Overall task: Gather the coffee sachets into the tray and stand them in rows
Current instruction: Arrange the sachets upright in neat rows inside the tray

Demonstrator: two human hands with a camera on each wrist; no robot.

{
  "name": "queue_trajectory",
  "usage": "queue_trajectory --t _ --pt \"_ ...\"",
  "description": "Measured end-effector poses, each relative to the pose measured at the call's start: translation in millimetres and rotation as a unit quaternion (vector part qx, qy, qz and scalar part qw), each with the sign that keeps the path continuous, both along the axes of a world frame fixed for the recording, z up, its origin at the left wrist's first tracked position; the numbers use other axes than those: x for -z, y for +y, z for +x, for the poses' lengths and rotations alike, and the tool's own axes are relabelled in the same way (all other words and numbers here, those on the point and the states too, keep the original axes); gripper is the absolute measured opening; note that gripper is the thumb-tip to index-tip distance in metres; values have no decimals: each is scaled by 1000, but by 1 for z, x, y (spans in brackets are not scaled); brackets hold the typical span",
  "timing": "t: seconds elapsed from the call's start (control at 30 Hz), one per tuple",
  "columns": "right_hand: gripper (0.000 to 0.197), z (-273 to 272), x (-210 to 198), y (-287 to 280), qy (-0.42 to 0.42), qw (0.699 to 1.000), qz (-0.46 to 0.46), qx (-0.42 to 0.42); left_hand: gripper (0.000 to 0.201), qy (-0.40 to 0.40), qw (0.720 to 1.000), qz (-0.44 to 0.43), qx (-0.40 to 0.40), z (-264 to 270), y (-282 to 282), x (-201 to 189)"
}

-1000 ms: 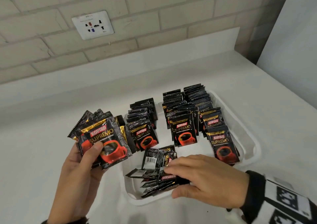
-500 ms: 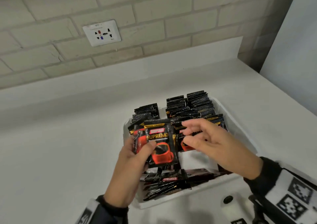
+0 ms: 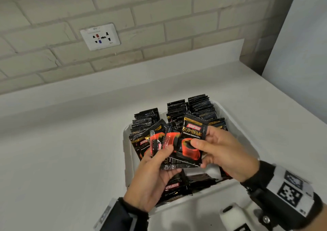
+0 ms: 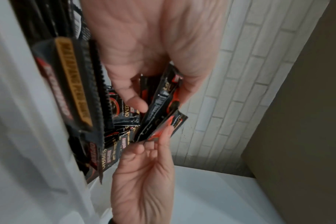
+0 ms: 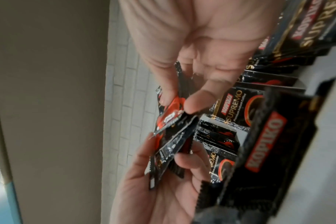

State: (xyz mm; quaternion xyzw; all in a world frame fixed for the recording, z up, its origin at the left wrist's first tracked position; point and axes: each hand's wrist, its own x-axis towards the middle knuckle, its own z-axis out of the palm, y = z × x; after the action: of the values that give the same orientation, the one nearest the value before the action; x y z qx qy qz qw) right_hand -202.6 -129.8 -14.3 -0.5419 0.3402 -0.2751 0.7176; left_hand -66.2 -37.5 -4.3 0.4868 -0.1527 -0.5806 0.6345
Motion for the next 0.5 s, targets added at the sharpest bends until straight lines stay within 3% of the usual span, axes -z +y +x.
queue_trajectory --t 0.2,0.4,0.5 --pt "30 -1 1 -3 -40 997 44 48 23 10 1000 6 -22 -1 0 2" --pt "33 -8 7 -5 3 999 -9 39 29 12 999 -18 -42 -3 0 3" --pt "38 -10 8 -8 -19 996 -48 71 31 8 999 -18 -35 -2 0 4"
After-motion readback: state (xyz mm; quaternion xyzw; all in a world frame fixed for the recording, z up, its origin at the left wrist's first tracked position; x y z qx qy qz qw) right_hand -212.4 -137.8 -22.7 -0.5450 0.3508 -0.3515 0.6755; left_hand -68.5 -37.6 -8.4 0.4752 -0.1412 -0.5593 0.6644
